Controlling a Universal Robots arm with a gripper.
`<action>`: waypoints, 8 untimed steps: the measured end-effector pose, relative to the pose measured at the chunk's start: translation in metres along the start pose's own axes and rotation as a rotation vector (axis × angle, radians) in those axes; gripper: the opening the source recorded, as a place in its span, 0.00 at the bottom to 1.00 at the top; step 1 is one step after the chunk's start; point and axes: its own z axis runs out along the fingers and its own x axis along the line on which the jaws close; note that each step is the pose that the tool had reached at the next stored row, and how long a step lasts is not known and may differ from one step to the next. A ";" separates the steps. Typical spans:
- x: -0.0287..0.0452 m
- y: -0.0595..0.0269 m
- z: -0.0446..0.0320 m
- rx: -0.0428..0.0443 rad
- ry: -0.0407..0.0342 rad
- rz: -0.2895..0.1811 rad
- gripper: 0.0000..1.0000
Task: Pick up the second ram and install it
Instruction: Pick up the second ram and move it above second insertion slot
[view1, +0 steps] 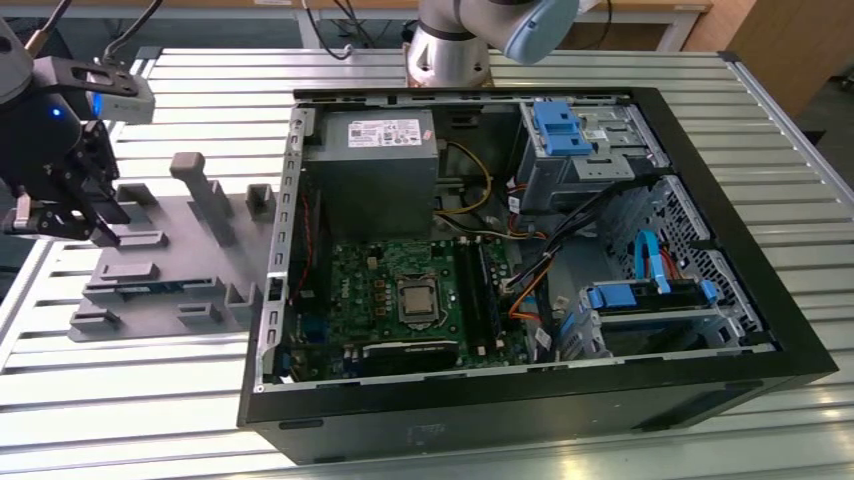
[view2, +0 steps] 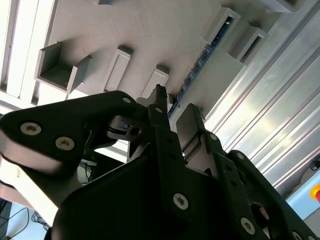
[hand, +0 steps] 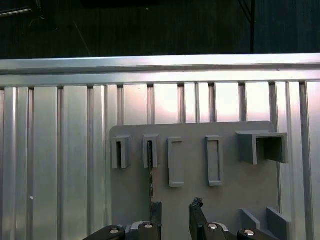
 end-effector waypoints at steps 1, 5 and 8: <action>0.0004 0.0000 0.0006 0.0000 0.0003 -0.003 0.36; 0.0019 -0.0001 0.0031 -0.0002 0.0007 -0.015 0.36; 0.0034 -0.0002 0.0052 0.0000 0.0005 -0.015 0.36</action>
